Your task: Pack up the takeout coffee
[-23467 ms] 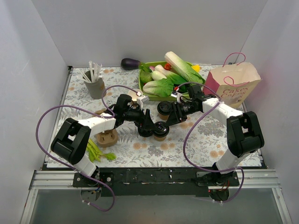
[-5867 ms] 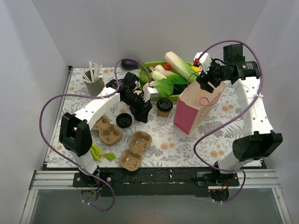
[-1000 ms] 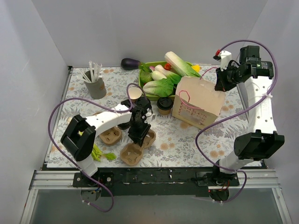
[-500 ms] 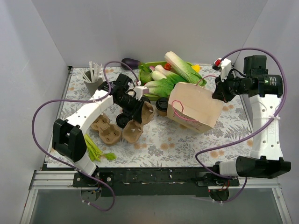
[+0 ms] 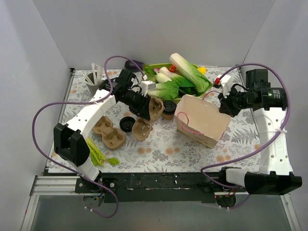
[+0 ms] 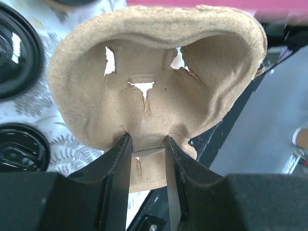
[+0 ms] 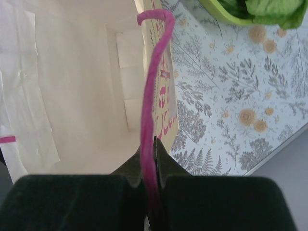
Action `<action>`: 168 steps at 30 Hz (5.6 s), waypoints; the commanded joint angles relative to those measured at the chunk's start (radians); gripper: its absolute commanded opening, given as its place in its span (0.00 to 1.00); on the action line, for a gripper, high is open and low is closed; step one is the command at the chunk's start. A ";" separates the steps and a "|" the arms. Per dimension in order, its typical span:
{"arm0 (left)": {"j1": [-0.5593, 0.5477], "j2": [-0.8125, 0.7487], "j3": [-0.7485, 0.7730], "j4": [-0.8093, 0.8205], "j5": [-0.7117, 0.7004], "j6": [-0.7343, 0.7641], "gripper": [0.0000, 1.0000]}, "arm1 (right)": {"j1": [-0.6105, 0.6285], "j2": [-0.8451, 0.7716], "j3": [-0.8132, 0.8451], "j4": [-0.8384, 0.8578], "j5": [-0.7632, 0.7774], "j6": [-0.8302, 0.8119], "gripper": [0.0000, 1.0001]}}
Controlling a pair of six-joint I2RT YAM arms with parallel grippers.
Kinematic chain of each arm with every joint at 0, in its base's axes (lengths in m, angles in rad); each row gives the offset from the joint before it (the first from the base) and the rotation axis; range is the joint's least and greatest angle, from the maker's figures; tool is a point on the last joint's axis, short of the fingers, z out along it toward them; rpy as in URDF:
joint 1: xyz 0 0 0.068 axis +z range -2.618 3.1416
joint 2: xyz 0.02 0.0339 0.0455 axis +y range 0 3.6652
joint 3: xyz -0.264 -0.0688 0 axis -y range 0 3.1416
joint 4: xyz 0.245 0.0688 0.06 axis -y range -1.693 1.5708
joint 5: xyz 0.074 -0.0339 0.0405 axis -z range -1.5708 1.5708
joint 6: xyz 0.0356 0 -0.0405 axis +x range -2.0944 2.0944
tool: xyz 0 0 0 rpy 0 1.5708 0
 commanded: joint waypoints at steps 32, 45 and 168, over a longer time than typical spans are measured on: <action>-0.053 -0.205 0.381 0.247 0.236 0.036 0.00 | 0.407 0.120 0.184 0.005 -0.055 0.194 0.71; -0.168 -0.059 0.455 0.350 0.325 0.119 0.00 | 0.367 0.042 0.428 0.072 0.073 0.345 0.84; -0.442 0.352 0.673 -0.279 -0.209 0.544 0.74 | -0.027 -0.142 -0.173 0.450 -0.225 0.412 0.92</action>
